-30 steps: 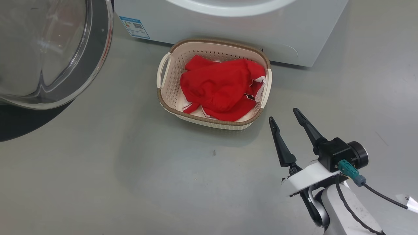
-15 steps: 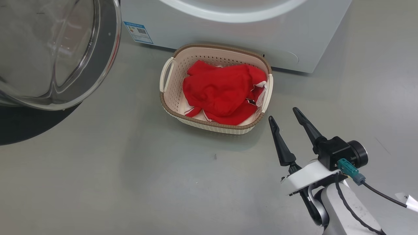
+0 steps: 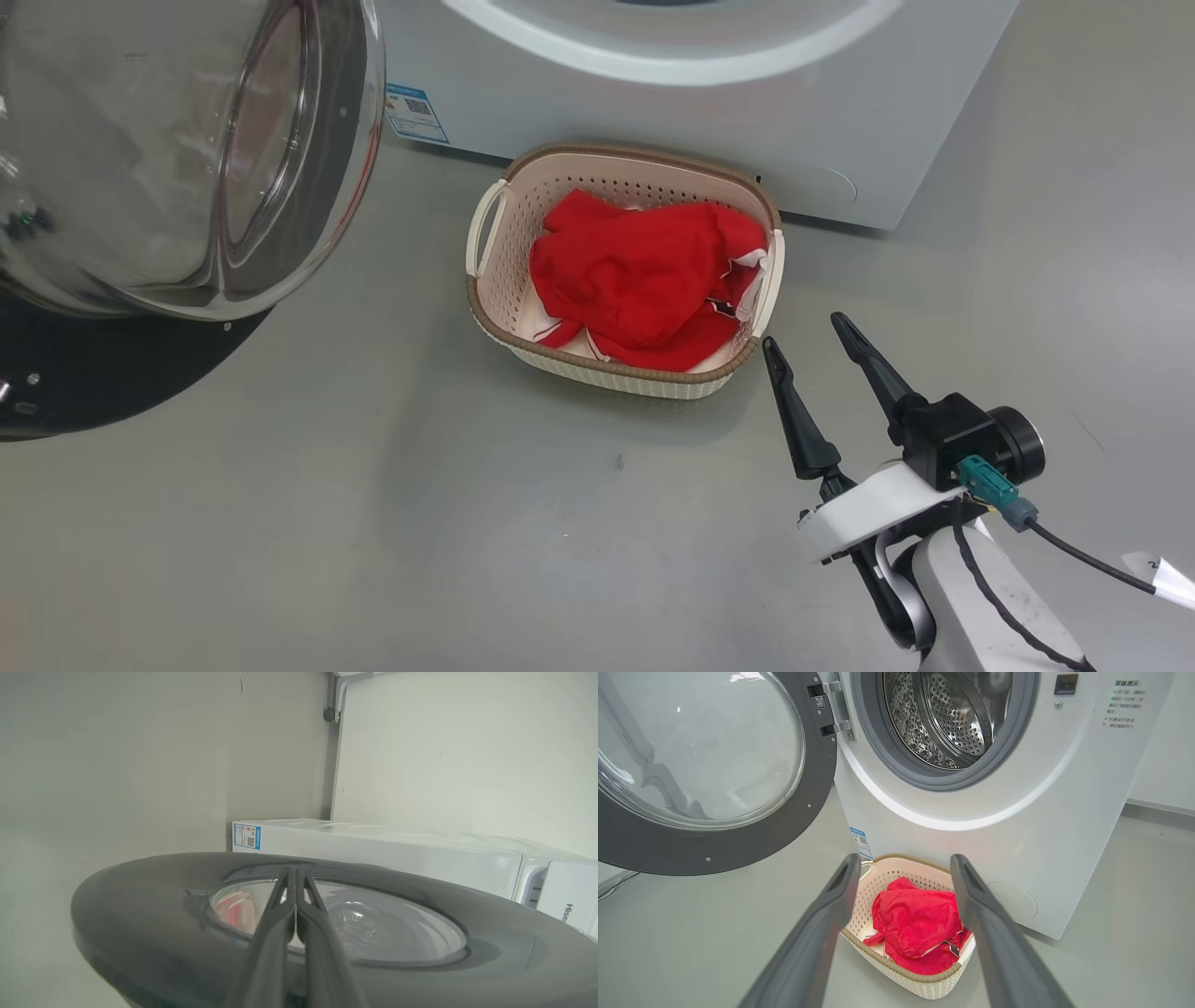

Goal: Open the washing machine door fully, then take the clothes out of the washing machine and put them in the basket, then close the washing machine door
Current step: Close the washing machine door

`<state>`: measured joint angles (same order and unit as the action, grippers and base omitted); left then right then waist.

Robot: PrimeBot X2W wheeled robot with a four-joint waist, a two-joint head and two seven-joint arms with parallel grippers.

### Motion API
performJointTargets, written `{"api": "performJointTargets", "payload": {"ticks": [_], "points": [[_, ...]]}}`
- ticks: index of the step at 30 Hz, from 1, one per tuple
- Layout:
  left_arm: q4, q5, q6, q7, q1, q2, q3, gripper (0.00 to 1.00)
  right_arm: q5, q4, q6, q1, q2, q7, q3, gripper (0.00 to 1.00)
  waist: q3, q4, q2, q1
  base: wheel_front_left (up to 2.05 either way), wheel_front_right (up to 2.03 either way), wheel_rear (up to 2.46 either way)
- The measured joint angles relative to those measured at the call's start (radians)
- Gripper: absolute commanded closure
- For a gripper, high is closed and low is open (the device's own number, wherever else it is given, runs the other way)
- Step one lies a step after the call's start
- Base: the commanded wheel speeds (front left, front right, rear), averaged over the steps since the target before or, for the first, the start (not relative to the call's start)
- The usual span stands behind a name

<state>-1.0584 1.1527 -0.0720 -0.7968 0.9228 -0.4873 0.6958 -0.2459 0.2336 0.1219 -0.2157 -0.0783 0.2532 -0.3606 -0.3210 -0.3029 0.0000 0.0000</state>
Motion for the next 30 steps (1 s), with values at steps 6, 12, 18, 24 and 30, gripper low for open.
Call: {"api": "performJointTargets", "payload": {"ticks": [6,12,18,24,30], "points": [[-0.001,0.0,0.028,-0.048,-0.001,0.021,-0.021,1.0,-0.007,0.003,0.0,0.002,0.003,0.0,-0.001,0.0,0.023,-0.006,0.0,0.0,0.0,0.0,0.0],[0.002,-0.009,0.056,-0.106,-0.006,0.029,-0.054,1.0,-0.009,0.004,0.0,0.015,0.008,0.0,-0.002,0.0,0.042,-0.01,0.0,0.0,0.0,0.0,0.0],[0.018,-0.001,0.089,-0.179,-0.022,0.04,-0.063,1.0,-0.016,0.004,0.0,0.021,0.011,0.0,-0.006,0.0,0.051,-0.014,0.0,0.0,0.0,0.0,0.0],[0.039,0.001,0.129,-0.246,-0.024,0.096,-0.09,1.0,-0.017,0.004,0.0,0.021,0.012,0.0,-0.004,0.0,0.056,-0.018,0.0,0.0,0.0,0.0,0.0],[0.074,0.012,0.149,-0.314,-0.039,0.135,-0.117,1.0,-0.017,0.003,0.0,0.021,0.013,0.0,0.0,0.0,0.06,-0.018,0.0,0.0,0.0,0.0,0.0]]}}
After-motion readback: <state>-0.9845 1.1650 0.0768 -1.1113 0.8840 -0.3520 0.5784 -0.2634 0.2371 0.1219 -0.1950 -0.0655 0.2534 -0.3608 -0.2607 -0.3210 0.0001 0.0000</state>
